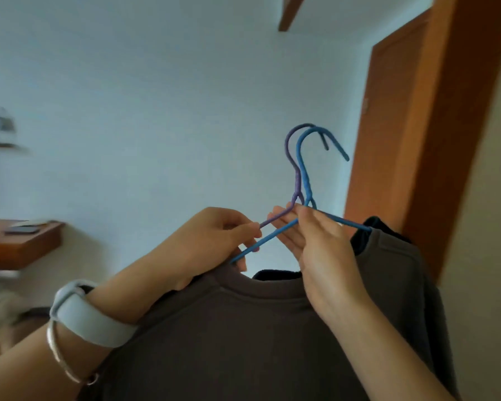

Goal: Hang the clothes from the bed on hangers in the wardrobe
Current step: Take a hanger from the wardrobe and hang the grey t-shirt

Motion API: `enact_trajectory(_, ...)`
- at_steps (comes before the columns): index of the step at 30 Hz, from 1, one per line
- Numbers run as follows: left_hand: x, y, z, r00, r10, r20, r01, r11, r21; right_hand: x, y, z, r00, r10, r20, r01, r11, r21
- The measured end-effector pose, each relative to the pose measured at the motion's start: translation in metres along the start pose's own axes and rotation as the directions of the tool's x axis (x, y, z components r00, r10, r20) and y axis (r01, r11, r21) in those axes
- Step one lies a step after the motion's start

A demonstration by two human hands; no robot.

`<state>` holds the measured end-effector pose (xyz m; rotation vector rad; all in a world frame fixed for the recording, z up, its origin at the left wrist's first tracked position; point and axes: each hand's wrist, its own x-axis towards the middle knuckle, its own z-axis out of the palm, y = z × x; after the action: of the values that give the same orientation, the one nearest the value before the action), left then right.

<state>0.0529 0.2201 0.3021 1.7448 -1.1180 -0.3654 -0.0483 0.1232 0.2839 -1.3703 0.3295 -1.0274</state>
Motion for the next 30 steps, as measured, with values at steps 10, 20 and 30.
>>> enact_trajectory(10, 0.036, -0.115, -0.120, 0.925, 0.151, -0.350, 0.060, 0.849, 0.525, 0.081, 0.087, 0.129, 0.878, 0.138, 0.457, -0.034, 0.973, -0.228)
enact_trajectory(20, 0.116, -0.220, -0.153, 0.863, 0.171, -0.476, 0.224, 0.713, 0.664, 0.203, 0.203, 0.129, 0.870, 0.003, 0.493, 0.324, 0.750, -0.577)
enact_trajectory(30, 0.251, -0.296, -0.182, 0.764, 0.166, -0.624, 0.391, 0.651, 0.651, 0.411, 0.321, 0.205, 0.552, -0.047, 0.832, 0.729, 0.511, -0.455)
